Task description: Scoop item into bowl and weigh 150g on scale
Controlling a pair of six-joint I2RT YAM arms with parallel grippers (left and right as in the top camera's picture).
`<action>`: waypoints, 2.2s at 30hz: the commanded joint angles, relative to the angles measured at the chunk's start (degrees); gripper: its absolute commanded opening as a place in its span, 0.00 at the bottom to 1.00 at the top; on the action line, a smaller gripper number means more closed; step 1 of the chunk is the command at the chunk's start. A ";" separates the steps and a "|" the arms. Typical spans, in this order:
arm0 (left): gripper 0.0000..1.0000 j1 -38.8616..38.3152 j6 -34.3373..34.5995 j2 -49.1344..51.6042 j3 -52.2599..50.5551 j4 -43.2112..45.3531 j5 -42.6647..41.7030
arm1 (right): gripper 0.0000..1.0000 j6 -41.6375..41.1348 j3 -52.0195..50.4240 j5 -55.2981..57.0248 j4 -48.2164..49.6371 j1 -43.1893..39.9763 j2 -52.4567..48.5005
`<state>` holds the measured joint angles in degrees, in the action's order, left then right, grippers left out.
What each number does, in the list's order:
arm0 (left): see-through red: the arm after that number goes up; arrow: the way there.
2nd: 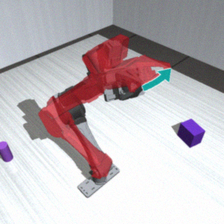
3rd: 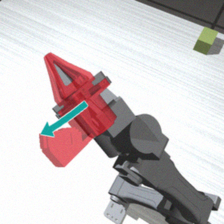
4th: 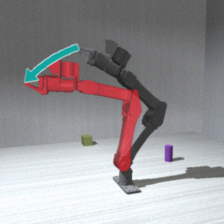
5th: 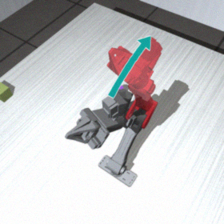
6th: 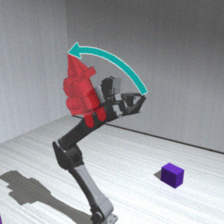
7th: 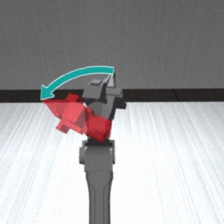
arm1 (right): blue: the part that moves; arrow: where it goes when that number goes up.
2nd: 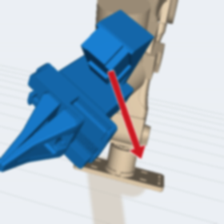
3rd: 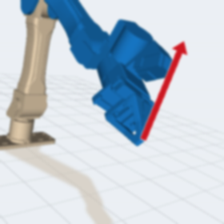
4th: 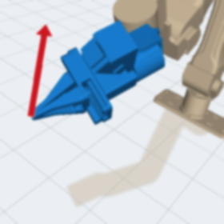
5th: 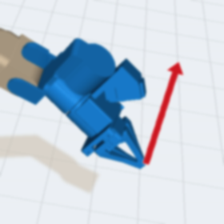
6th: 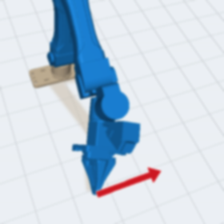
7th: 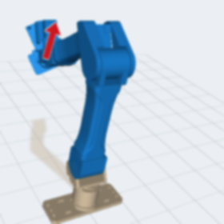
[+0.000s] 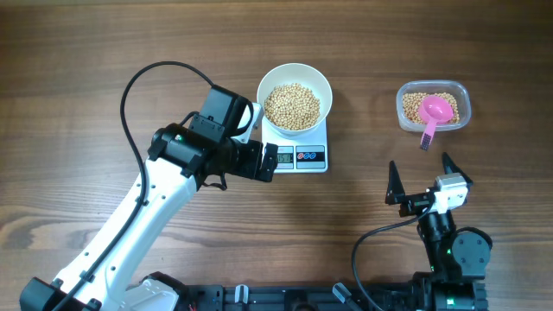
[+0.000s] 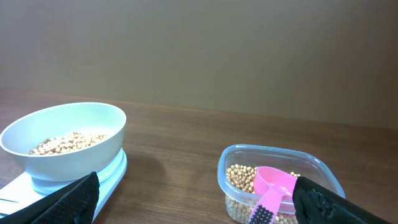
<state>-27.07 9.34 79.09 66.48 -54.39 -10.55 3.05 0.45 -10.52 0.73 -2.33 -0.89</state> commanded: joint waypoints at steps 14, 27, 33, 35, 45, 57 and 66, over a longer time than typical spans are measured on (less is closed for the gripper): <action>1.00 -0.15 0.13 0.22 -0.15 -0.04 -0.70 | 1.00 -2.27 -0.13 -1.22 20.72 0.24 0.24; 1.00 -0.15 0.13 0.22 -0.15 -0.04 -0.70 | 1.00 -2.23 2.86 1.79 20.65 0.22 0.13; 1.00 -0.15 0.13 0.22 -0.15 -0.04 -0.70 | 1.00 -1.14 17.05 10.75 4.24 0.22 -3.37; 1.00 -0.15 0.13 0.22 -0.15 -0.04 -0.70 | 1.00 2.75 23.58 12.31 -2.62 0.22 -6.67; 1.00 -0.15 0.13 0.22 -0.15 -0.04 -0.70 | 1.00 2.93 50.14 5.55 -22.73 0.22 -33.09; 1.00 -0.15 0.15 0.22 -0.15 -0.04 -0.70 | 1.00 -8.17 55.54 -14.03 -21.53 0.22 -54.05; 1.00 -0.15 0.13 0.22 -0.15 -0.04 -0.70 | 1.00 -5.81 60.87 -5.68 -20.85 0.22 -60.17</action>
<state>-27.07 9.34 79.09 66.48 -54.39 -10.55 -2.79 59.86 -20.21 -20.45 -2.28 -60.12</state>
